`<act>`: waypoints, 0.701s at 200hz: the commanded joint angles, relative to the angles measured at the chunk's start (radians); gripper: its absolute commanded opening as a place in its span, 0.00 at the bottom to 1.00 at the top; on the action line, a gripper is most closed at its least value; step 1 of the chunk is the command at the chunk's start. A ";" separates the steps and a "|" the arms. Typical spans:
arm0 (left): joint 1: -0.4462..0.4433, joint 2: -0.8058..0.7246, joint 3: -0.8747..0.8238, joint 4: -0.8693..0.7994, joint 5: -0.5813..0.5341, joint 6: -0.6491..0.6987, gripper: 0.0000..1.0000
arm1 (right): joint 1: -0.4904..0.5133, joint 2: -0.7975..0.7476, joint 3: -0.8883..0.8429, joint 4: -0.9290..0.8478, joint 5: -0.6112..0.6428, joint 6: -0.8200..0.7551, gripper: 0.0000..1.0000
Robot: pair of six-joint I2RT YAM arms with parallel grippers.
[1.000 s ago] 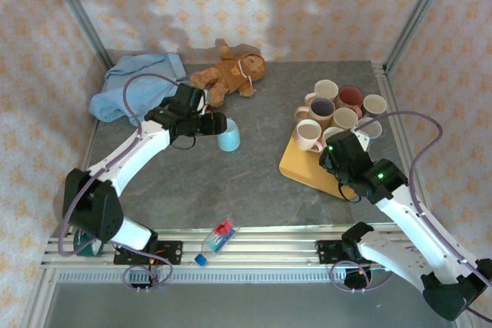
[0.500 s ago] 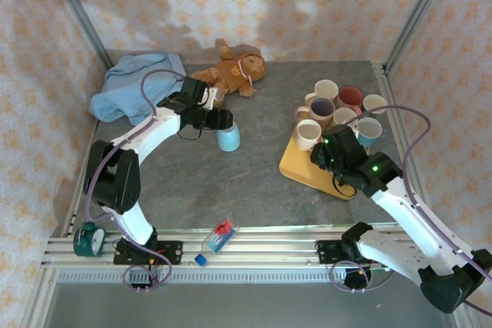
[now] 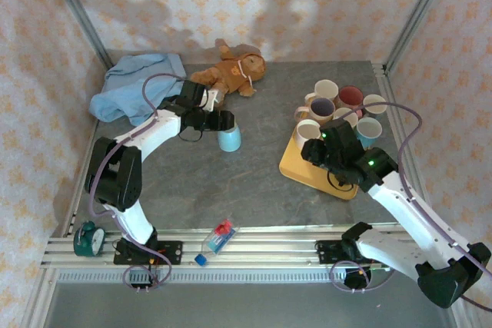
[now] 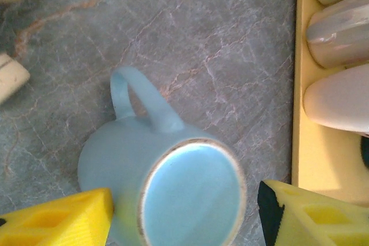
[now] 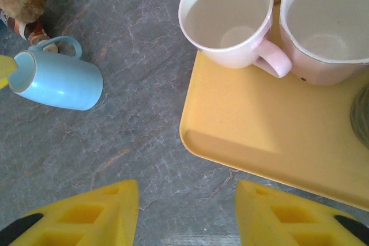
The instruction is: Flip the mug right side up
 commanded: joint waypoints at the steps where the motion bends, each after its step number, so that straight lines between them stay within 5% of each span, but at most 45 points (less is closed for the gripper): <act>1: 0.004 -0.043 -0.050 0.032 0.032 -0.035 0.68 | -0.011 0.001 0.027 0.031 -0.010 -0.016 0.47; 69: -0.046 -0.158 -0.212 0.215 0.092 -0.164 0.68 | -0.029 0.025 0.020 0.034 -0.031 -0.037 0.47; 140: -0.161 -0.169 -0.182 0.239 0.096 -0.261 0.68 | -0.061 0.002 0.007 0.037 -0.052 -0.038 0.48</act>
